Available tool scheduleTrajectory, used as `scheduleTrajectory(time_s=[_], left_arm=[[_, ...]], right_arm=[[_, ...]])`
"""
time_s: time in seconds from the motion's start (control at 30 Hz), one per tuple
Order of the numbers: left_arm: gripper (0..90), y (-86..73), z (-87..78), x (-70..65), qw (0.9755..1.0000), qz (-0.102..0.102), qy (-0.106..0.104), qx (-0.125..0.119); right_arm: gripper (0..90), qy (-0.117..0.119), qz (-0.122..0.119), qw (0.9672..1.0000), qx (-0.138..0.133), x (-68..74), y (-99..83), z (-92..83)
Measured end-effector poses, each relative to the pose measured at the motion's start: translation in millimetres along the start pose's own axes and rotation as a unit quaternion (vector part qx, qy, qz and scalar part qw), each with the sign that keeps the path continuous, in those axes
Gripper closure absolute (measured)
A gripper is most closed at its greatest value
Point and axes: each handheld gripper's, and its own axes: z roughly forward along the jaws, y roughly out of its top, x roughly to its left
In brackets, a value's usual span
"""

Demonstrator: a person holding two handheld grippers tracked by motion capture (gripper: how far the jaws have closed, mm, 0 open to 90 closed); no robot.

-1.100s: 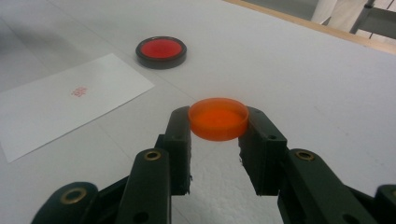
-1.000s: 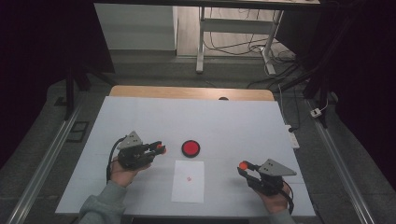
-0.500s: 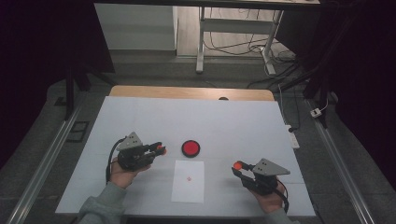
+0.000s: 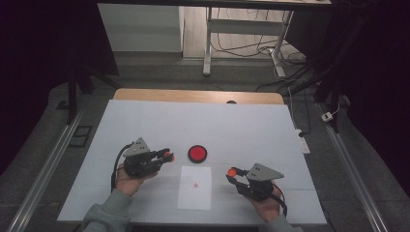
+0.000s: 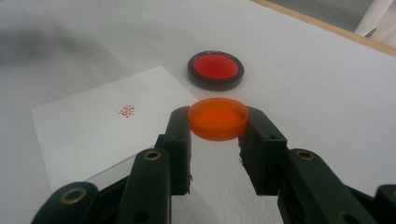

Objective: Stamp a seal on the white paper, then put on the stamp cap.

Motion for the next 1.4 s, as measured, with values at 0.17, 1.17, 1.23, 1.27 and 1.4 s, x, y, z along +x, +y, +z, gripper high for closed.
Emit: scheduleTrajectory(time_s=[0.17, 1.17, 1.23, 1.27, 1.4], left_arm=[[72.8, 0.1, 0.6, -0.8, 1.0, 0.001, -0.001, 0.0], [72.8, -2.5, 1.9, -3.3, 1.0, 0.001, -0.002, 0.004], [72.8, -2.6, 2.3, -3.5, 1.0, 0.001, -0.002, 0.005], [72.8, -2.5, 2.4, -3.8, 1.0, 0.001, -0.003, 0.005], [72.8, -2.1, 2.2, -4.9, 1.0, 0.002, -0.005, 0.004]], right_arm=[[64.2, 0.006, -0.003, 1.0, -0.004, 4.0, 3.7, 5.3], [64.2, 0.047, -0.021, 0.9987, -0.001, 23.3, 20.1, 41.9], [64.2, 0.052, -0.021, 0.9984, 0.002, 25.7, 20.8, 44.8], [64.2, 0.053, -0.02, 0.9984, -0.001, 26.9, 21.5, 46.7], [64.2, 0.069, -0.026, 0.9973, 0.003, 33.8, 26.0, 56.7]])
